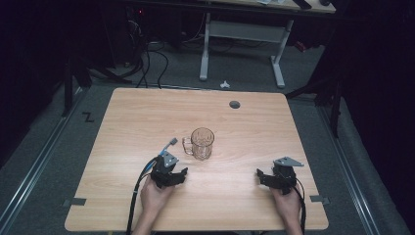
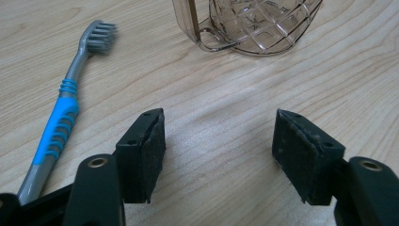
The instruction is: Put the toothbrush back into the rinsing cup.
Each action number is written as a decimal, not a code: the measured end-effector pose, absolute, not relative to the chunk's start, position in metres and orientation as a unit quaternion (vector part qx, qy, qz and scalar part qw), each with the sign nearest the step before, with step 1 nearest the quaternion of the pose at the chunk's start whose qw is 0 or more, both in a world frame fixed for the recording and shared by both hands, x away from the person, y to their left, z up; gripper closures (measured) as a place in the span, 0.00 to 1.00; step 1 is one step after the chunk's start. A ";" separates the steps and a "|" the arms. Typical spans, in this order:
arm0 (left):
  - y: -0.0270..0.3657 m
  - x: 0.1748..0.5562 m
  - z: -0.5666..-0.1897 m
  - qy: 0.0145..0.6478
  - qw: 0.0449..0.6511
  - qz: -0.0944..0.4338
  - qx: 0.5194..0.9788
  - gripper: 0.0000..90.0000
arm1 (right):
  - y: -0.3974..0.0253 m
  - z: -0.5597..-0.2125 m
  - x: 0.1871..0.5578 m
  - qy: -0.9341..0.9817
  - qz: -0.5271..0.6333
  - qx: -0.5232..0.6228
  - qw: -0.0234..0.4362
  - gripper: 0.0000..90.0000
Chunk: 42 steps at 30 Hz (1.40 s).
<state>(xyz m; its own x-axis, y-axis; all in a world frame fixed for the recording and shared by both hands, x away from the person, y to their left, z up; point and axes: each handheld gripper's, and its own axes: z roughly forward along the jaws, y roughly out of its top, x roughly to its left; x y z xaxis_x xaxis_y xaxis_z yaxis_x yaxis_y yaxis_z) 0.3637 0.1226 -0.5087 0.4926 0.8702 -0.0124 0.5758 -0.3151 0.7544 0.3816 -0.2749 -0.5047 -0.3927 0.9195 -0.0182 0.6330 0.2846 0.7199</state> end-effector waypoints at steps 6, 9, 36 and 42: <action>0.122 0.364 -0.509 0.459 0.361 0.203 0.786 0.38 | -0.275 -0.505 0.382 0.770 0.322 0.504 0.223 0.25; 0.122 0.364 -0.509 0.459 0.362 0.203 0.786 0.38 | -0.275 -0.505 0.382 0.770 0.322 0.504 0.223 0.25; 0.118 0.364 -0.508 0.460 0.355 0.200 0.789 0.32 | -0.275 -0.505 0.382 0.770 0.322 0.504 0.222 0.25; 0.120 0.364 -0.506 0.460 0.349 0.198 0.792 0.35 | -0.275 -0.505 0.382 0.770 0.322 0.504 0.222 0.25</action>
<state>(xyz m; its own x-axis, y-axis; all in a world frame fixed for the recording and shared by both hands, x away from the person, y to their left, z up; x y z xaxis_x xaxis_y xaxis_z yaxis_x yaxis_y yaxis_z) 0.3638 0.1201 -0.5064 0.4977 0.8673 -0.0081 0.5908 -0.3321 0.7353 0.3817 -0.2749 -0.5046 -0.3930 0.9193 -0.0182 0.6330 0.2848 0.7198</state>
